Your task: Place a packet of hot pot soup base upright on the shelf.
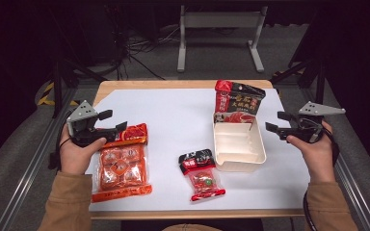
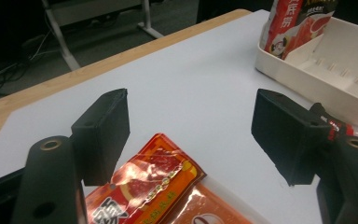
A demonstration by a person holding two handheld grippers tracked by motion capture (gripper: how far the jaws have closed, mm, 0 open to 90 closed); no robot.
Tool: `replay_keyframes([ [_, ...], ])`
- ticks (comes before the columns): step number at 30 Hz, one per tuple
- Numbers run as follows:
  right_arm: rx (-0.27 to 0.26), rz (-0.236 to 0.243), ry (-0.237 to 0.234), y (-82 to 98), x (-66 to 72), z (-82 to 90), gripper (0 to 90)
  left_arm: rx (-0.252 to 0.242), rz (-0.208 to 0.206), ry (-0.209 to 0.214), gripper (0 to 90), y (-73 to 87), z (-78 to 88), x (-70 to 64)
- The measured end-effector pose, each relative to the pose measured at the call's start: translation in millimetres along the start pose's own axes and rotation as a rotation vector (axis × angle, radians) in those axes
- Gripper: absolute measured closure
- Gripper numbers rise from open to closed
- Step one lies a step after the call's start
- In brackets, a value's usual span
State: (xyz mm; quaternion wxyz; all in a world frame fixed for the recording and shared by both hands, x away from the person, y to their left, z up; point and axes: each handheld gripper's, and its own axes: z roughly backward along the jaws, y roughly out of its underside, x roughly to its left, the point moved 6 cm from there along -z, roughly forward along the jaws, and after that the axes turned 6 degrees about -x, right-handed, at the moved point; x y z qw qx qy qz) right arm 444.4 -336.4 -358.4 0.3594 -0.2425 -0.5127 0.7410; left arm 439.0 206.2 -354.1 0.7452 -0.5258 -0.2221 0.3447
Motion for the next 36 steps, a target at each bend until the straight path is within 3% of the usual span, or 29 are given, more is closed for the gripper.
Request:
replay_keyframes([
  [10,0.022,-0.001,-0.018,4.4,2.1,-5.2,29.4,0.025,0.005,-0.034,27.9,17.9,5.8,28.5],
  [17,0.028,-0.001,-0.035,5.6,3.7,-10.9,28.8,0.014,0.040,-0.076,28.1,34.6,6.4,48.3],
  [21,0.030,0.000,-0.037,6.3,2.7,-12.7,28.7,-0.013,0.088,-0.058,28.7,45.1,4.5,57.8],
  [28,0.030,-0.010,-0.032,9.0,-0.6,-11.3,28.6,0.031,0.104,-0.121,28.9,64.0,0.8,76.0],
  [31,0.036,-0.014,-0.030,11.1,-1.5,-12.0,28.6,0.041,0.141,-0.129,29.0,71.9,-1.6,82.0],
  [36,0.048,-0.015,-0.035,14.3,-1.9,-15.4,28.5,0.069,0.146,-0.170,29.5,82.8,-7.3,89.1],
])
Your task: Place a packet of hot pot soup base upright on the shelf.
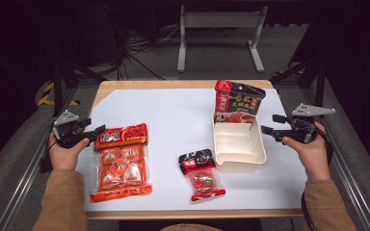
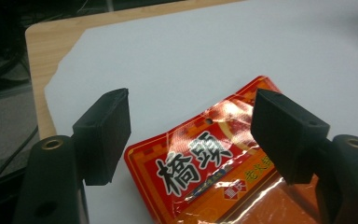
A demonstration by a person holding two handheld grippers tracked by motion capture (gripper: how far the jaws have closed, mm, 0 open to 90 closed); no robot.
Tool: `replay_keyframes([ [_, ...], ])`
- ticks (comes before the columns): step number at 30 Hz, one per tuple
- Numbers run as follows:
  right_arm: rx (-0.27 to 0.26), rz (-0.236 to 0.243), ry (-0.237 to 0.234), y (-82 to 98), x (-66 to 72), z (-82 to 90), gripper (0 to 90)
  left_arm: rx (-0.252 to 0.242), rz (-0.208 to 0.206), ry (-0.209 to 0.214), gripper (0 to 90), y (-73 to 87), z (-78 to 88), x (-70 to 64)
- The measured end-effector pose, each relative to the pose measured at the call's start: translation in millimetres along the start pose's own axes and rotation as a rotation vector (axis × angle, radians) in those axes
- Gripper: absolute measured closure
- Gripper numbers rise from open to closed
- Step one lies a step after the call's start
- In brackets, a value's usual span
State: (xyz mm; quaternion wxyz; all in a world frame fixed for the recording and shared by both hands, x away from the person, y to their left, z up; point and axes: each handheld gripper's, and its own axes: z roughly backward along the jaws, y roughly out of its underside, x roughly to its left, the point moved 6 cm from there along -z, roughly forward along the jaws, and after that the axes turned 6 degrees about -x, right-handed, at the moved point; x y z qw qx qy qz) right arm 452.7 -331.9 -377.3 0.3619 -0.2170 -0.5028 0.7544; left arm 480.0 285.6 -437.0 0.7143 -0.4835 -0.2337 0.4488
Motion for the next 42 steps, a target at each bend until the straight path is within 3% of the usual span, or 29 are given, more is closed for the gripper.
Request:
replay_keyframes([
  [15,0.013,-0.001,-0.006,4.6,2.1,-3.1,28.1,0.094,0.066,-0.050,28.1,26.6,-17.5,19.8],
  [22,0.018,-0.001,-0.009,5.6,3.9,-5.7,28.0,0.149,0.101,-0.035,27.8,36.0,-23.7,22.3],
  [28,0.025,0.008,-0.017,5.9,6.1,-8.1,27.8,0.186,0.106,-0.017,27.4,40.9,-26.0,22.4],
  [42,0.034,0.004,-0.020,7.5,7.2,-10.2,27.5,0.207,0.126,0.058,27.9,47.5,-32.7,18.7],
])
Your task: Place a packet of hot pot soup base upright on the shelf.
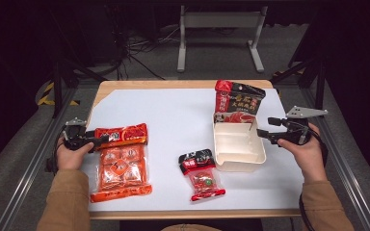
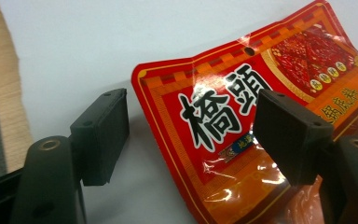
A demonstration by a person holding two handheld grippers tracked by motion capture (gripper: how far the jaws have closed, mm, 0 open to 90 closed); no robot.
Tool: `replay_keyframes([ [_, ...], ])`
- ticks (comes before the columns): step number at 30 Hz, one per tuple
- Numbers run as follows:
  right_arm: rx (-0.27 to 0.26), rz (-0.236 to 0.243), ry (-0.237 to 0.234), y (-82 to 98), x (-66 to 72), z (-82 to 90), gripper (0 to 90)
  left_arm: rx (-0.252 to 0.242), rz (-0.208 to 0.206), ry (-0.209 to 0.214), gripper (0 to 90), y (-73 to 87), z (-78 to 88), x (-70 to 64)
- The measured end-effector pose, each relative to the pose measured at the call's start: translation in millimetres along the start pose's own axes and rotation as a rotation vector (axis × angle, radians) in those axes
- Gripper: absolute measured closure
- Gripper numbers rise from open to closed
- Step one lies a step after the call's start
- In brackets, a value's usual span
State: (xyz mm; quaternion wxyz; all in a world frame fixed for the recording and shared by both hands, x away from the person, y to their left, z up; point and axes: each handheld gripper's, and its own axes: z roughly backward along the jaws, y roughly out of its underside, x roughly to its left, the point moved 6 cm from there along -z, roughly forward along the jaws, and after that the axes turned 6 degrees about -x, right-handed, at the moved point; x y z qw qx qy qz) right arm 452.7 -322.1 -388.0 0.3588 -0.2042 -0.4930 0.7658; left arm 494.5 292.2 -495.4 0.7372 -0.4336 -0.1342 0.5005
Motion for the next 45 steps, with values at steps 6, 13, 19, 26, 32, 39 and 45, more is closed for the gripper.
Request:
replay_keyframes([
  [6,0.006,0.004,-0.008,0.6,2.0,-2.5,27.4,0.001,-0.004,0.033,30.1,0.2,-1.7,-3.5],
  [13,0.004,-0.001,-0.008,0.3,1.5,-1.4,27.2,-0.009,0.014,0.089,42.3,-0.8,-0.9,-7.4],
  [19,0.006,0.001,-0.013,0.5,2.6,-2.9,26.9,-0.004,0.033,0.098,54.3,-0.9,0.8,-8.2],
  [26,0.004,-0.003,-0.013,0.4,2.5,-2.6,26.9,0.004,0.061,0.099,69.2,0.2,4.2,-7.0],
  [32,0.001,-0.005,-0.017,0.5,2.2,-2.6,26.9,-0.033,0.033,0.127,72.5,-4.4,13.0,-10.7],
  [39,0.000,-0.005,-0.020,0.3,2.0,-2.0,26.9,-0.039,-0.013,0.163,70.1,-5.4,7.3,-18.3],
  [45,-0.002,-0.006,-0.021,-0.5,3.1,-1.8,26.9,0.002,-0.014,0.151,79.1,-2.2,4.6,-19.0],
])
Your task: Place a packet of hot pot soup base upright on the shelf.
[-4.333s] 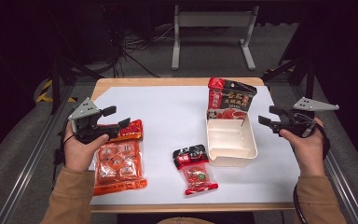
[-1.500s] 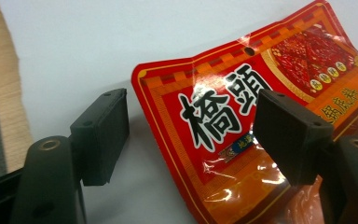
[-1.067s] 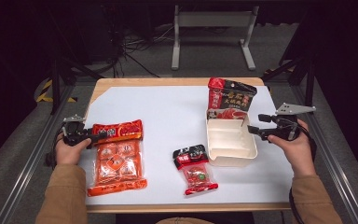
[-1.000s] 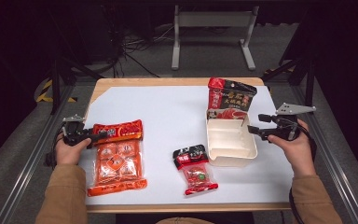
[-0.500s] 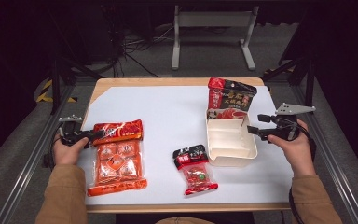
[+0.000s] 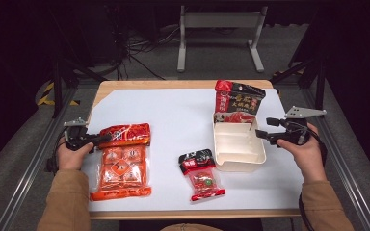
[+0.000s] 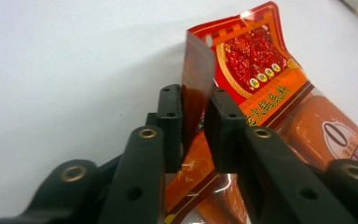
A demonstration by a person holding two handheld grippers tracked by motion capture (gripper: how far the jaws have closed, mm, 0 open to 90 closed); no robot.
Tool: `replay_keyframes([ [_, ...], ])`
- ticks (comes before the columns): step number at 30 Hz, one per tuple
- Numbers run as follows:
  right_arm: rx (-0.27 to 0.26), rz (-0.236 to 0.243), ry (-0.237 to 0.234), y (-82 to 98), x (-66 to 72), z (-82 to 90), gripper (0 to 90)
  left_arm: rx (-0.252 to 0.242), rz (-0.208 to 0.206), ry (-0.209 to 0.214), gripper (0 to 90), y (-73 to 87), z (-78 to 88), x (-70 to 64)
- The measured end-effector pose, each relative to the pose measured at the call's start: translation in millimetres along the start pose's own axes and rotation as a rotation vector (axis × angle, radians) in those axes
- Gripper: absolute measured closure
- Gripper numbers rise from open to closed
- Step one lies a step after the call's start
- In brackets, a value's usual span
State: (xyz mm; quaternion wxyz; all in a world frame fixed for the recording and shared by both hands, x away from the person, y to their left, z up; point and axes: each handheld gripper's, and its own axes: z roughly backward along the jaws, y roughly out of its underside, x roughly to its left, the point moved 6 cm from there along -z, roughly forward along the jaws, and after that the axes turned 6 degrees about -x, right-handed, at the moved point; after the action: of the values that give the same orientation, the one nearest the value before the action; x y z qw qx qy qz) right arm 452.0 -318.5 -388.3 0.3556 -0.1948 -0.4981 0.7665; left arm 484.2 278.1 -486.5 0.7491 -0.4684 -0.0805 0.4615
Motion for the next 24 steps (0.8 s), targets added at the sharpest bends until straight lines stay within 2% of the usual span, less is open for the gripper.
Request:
replay_keyframes([
  [3,0.001,0.002,-0.002,-0.3,1.0,-0.4,26.9,0.044,-0.004,-0.022,83.3,4.6,-5.2,2.9],
  [4,0.000,0.003,-0.002,-0.5,1.4,-0.5,26.9,0.042,0.006,-0.022,85.1,4.6,-5.6,2.7],
  [8,-0.004,0.003,-0.003,-1.6,1.9,0.3,26.9,0.043,0.001,-0.029,88.2,4.5,-5.2,4.0],
  [9,-0.004,0.003,-0.004,-1.7,2.0,0.4,26.9,0.039,0.010,-0.029,88.9,3.9,-4.8,3.1],
  [12,-0.001,0.005,-0.003,-1.7,2.5,0.1,27.4,0.034,-0.002,-0.038,89.7,2.1,-2.9,2.8],
  [13,-0.005,0.005,-0.003,-2.3,2.8,0.4,28.3,0.025,0.011,-0.032,89.8,1.3,-2.0,1.6],
  [17,-0.023,0.003,-0.009,-6.5,4.8,4.2,32.0,0.015,-0.014,-0.046,89.9,-3.6,3.5,-2.1],
  [20,-0.036,0.012,-0.011,-9.9,6.2,7.3,35.8,-0.010,-0.012,-0.043,89.9,-9.9,10.6,-7.4],
  [21,-0.037,0.010,-0.012,-10.8,7.0,8.5,37.1,-0.021,-0.027,-0.044,89.9,-12.8,14.4,-8.3],
  [22,-0.040,0.011,-0.013,-12.1,7.9,9.7,38.4,-0.034,-0.014,-0.039,89.9,-14.9,16.9,-11.2],
  [24,-0.043,0.014,-0.016,-13.2,8.8,10.4,39.3,-0.043,-0.022,-0.036,90.0,-17.3,19.8,-12.7],
])
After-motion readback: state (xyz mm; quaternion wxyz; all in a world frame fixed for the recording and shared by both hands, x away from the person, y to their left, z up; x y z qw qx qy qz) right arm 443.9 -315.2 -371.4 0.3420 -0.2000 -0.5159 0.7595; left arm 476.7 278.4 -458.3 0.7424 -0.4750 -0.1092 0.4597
